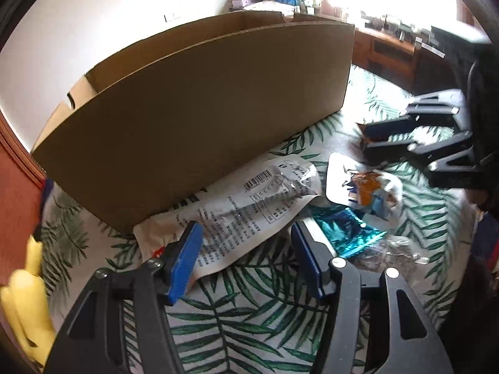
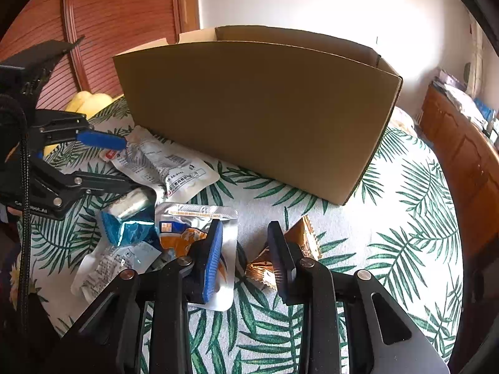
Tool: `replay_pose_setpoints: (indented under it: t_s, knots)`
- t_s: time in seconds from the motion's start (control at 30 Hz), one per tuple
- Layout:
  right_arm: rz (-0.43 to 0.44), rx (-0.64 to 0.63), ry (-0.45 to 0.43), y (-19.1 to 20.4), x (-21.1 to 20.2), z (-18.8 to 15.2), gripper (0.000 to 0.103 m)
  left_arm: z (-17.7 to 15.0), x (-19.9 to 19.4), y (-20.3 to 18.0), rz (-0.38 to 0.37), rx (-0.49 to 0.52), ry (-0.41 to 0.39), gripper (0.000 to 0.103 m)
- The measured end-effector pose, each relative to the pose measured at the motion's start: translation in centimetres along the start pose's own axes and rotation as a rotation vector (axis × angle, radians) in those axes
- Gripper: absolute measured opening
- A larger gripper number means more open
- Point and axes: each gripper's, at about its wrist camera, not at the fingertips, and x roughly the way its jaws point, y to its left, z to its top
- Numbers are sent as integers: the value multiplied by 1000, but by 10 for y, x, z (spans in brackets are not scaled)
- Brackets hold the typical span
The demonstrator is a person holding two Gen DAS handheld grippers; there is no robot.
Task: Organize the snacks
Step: 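Grasp the orange-white pouch with the right tool while the left tool grasps the white-red sachet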
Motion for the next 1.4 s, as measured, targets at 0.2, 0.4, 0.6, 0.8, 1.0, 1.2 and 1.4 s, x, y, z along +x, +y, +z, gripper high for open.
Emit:
replay_pose_setpoints:
  t_s: [0.2, 0.4, 0.6, 0.8, 1.0, 1.2, 1.4]
  knots:
    - [1, 9, -7, -3, -5, 0, 30, 16, 13, -7, 26, 37, 12, 59]
    - [10, 18, -10, -8, -7, -3, 30, 33, 25, -19, -11, 77, 36, 59]
    - [15, 24, -12, -12, -7, -4, 30, 44, 40, -28, -6, 112, 61, 62]
    - [22, 27, -12, -11, -7, -5, 32, 56, 48, -24, -13, 87, 51, 64]
    - [31, 32, -12, -7, -5, -5, 34, 60, 51, -28, -27, 93, 20, 65]
    - [31, 32, -12, -4, -5, -6, 35, 55, 42, -24, -61, 84, -1, 35]
    - [35, 38, -14, -4, -7, -9, 35, 53, 27, -26, -21, 70, -36, 20]
